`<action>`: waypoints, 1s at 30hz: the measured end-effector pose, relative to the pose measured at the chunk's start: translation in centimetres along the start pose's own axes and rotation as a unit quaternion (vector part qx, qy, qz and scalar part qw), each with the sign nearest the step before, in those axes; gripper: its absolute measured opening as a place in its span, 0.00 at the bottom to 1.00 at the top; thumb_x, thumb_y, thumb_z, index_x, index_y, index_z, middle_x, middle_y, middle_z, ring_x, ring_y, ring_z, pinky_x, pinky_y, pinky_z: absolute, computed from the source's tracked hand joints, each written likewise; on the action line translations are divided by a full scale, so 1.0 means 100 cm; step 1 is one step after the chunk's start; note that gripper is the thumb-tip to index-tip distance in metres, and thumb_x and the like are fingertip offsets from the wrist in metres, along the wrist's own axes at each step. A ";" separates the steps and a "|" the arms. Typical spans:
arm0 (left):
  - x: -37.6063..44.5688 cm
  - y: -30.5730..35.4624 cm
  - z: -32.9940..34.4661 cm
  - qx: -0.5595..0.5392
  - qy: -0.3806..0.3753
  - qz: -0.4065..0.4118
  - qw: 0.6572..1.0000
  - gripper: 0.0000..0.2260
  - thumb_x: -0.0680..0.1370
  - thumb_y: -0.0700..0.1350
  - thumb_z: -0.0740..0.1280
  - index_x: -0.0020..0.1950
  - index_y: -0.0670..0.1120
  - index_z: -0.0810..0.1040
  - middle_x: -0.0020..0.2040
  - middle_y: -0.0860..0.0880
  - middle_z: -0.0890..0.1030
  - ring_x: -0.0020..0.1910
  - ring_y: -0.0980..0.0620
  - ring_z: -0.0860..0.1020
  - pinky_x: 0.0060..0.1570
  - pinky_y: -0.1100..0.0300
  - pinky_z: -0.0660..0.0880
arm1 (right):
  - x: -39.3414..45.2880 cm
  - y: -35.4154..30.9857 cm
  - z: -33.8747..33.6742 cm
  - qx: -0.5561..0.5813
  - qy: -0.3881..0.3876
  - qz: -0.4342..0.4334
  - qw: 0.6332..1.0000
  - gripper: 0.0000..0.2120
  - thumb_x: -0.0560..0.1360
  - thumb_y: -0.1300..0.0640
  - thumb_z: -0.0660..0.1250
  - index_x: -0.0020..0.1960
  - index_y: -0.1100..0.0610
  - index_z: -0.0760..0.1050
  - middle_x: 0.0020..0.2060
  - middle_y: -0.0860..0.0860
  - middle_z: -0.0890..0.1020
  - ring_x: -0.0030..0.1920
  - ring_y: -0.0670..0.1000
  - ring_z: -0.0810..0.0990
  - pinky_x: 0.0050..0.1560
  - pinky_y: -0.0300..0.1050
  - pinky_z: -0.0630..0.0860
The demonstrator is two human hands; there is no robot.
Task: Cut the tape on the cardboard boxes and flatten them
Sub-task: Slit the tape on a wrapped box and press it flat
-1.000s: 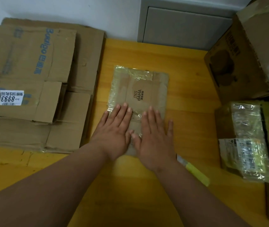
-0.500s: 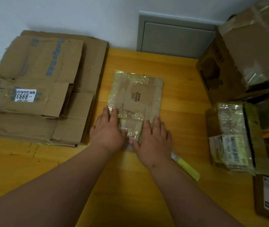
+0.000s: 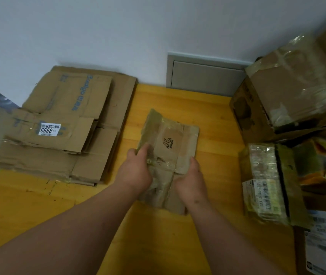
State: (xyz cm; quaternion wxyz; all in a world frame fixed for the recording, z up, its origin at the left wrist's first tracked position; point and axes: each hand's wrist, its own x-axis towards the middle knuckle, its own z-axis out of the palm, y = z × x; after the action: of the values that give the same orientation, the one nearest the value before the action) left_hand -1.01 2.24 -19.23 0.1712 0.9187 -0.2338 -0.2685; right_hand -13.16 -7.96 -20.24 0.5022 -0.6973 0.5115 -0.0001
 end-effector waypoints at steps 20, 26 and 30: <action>0.023 -0.092 -0.175 0.072 0.213 0.020 0.974 0.30 0.75 0.36 0.65 0.74 0.56 0.65 0.77 0.52 0.50 0.62 0.39 0.74 0.51 0.49 0.74 | -0.014 -0.170 0.088 -0.138 -0.059 -0.220 0.964 0.36 0.77 0.59 0.64 0.80 0.51 0.50 0.68 0.55 0.65 0.60 0.59 0.75 0.58 0.47 0.74; 0.059 -0.155 -0.224 0.115 0.209 0.066 0.969 0.24 0.77 0.39 0.61 0.73 0.50 0.69 0.78 0.50 0.50 0.70 0.38 0.67 0.64 0.45 0.71 | 0.002 -0.226 0.155 -0.165 -0.058 -0.229 0.958 0.35 0.78 0.60 0.62 0.80 0.52 0.50 0.66 0.56 0.66 0.61 0.60 0.74 0.60 0.49 0.73; 0.095 -0.188 -0.233 0.155 0.160 0.093 0.970 0.26 0.76 0.37 0.63 0.74 0.45 0.67 0.78 0.46 0.49 0.72 0.36 0.65 0.67 0.48 0.67 | 0.019 -0.242 0.192 -0.193 -0.055 -0.207 0.958 0.35 0.79 0.64 0.61 0.80 0.51 0.48 0.68 0.55 0.64 0.59 0.58 0.74 0.60 0.53 0.75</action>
State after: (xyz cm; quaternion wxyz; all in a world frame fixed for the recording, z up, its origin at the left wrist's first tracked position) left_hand 25.83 17.33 -12.87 0.0858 0.9393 -0.3264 -0.0610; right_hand 14.88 3.42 -13.75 0.3745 -0.8703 0.3183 0.0329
